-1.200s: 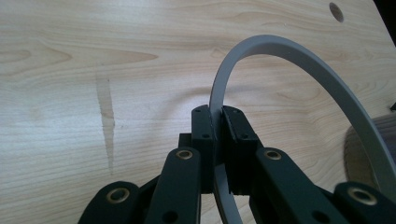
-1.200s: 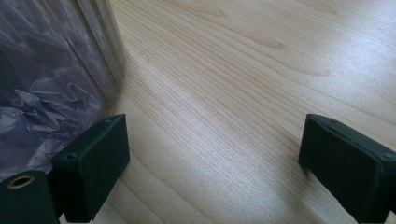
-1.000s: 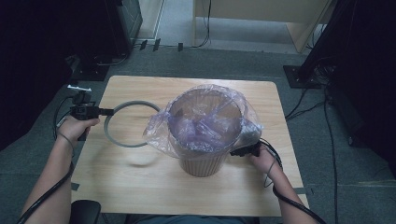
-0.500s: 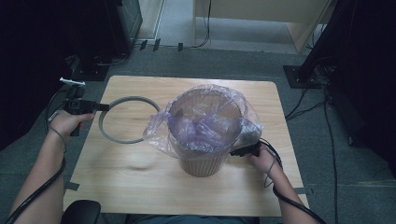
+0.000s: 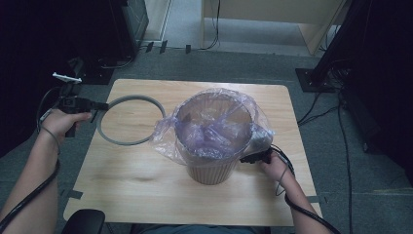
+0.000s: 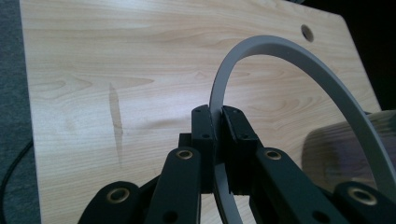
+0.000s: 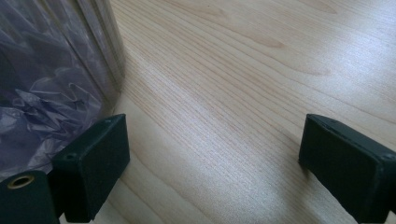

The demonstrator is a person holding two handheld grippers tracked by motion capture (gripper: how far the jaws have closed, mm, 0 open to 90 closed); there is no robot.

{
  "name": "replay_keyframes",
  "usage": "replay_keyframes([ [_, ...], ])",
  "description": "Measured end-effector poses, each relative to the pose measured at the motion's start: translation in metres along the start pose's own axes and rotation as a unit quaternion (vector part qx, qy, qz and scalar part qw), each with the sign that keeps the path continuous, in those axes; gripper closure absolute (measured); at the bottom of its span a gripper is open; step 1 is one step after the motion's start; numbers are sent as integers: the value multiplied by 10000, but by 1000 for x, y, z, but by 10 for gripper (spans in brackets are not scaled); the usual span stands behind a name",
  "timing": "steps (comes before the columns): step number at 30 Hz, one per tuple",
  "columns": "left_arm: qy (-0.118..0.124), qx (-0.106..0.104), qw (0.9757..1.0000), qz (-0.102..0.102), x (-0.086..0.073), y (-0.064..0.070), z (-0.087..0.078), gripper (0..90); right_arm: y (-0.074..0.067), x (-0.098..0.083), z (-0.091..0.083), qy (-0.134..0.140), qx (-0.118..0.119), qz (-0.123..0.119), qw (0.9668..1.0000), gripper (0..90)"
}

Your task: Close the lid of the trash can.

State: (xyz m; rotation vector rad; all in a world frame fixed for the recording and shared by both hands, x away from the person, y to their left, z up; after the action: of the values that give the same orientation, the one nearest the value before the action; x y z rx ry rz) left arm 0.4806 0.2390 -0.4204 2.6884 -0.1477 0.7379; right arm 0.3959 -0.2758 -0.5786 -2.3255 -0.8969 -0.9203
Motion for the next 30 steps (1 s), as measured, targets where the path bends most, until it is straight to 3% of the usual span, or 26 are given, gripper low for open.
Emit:
replay_keyframes([
  [11,105,-50,9999,41,16,7,-24,842,0,0,0,5,-7,5,10000,82],
  [19,61,-105,9999,12,28,16,-36,842,0,0,0,4,-8,4,10000,82],
  [23,57,-107,9999,113,33,23,-43,842,0,0,0,4,-10,5,10000,82],
  [30,77,-96,9999,119,42,29,-54,842,0,0,0,5,-11,5,10000,82],
])
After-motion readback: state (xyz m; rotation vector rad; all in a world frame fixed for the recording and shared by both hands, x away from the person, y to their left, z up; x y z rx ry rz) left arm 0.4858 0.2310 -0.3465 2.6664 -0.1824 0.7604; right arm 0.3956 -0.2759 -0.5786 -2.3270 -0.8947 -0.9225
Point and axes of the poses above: each handheld gripper's, and its own axes: z roughly forward along the jaws, x roughly out of its top, y roughly to its right, the point moved 8 cm from there along z, roughly forward along the jaws, and after that the axes turned 14 degrees about x, right-handed, at the moved point
